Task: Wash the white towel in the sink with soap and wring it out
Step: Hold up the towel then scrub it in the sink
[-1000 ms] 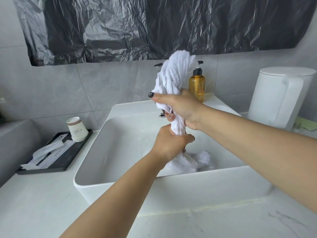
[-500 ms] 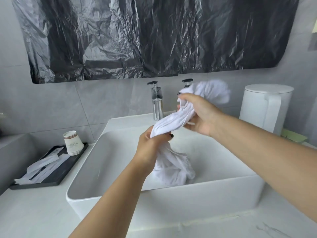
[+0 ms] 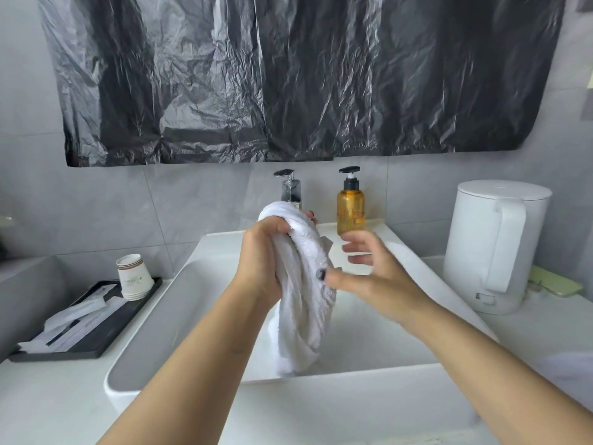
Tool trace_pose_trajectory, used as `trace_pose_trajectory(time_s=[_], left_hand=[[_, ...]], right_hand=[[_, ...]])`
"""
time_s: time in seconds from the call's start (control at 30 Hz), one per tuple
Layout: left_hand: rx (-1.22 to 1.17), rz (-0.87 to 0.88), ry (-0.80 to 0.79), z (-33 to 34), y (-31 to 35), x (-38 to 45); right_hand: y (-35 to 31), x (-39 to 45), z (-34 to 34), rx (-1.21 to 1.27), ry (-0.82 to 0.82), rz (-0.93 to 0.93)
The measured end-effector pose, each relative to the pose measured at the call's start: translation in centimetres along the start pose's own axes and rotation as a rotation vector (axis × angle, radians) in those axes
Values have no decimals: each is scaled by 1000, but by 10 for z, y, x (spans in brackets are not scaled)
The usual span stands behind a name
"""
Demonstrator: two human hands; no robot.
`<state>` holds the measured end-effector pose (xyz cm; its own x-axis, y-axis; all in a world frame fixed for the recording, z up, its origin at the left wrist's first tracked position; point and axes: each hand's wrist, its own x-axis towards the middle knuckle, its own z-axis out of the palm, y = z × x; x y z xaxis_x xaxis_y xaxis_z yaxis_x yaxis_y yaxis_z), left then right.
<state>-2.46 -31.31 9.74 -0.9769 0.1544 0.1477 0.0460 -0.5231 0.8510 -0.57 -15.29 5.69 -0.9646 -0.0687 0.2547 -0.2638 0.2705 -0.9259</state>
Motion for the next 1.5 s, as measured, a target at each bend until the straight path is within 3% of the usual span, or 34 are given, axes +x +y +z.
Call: trace_pose_trajectory(time_s=[0.07, 0.1, 0.17, 0.27, 0.4, 0.53, 0.63, 0.67, 0.73, 0.83, 0.9, 1.0, 1.13, 1.23, 1.4, 1.5], left_hand=[[70, 12, -12, 10, 1, -2], [132, 40, -2, 12, 0, -2], [297, 129, 7, 12, 0, 1], [444, 190, -133, -6, 0, 6], [704, 182, -292, -43, -18, 8], [668, 82, -417, -44, -41, 3], [481, 35, -315, -46, -43, 1], [422, 11, -309, -48, -42, 1], [354, -31, -322, -51, -40, 3], [289, -64, -375, -54, -37, 6], [259, -89, -452, -56, -35, 7], [355, -143, -619, -54, -35, 4], [510, -195, -706, -50, -34, -2], [552, -222, -679, -54, -32, -5], [756, -177, -518, -48, -36, -4], [948, -152, -425, -45, -42, -6]], right_hand=[[1, 3, 17, 37, -200, -93], [4, 6, 24, 56, -221, -140], [5, 10, 32, 128, -117, -136], [7, 15, 33, 271, 55, -58], [2, 18, 33, 442, 64, -39], [-9, 19, 42, 476, -88, 16], [-19, 14, 34, 600, -321, 84], [-23, 12, 29, 529, -370, 64], [-29, 13, 13, 146, -336, -53], [-27, 35, -19, -735, -23, -555], [-22, 54, -36, -1111, 7, -832], [-34, 71, -33, -1353, -166, -1056], [-48, 81, -3, -1343, -469, -1322], [-52, 79, -2, -1296, -576, -1250], [-57, 64, -2, -1643, -578, -849], [-59, 55, 6, -1711, -617, -677]])
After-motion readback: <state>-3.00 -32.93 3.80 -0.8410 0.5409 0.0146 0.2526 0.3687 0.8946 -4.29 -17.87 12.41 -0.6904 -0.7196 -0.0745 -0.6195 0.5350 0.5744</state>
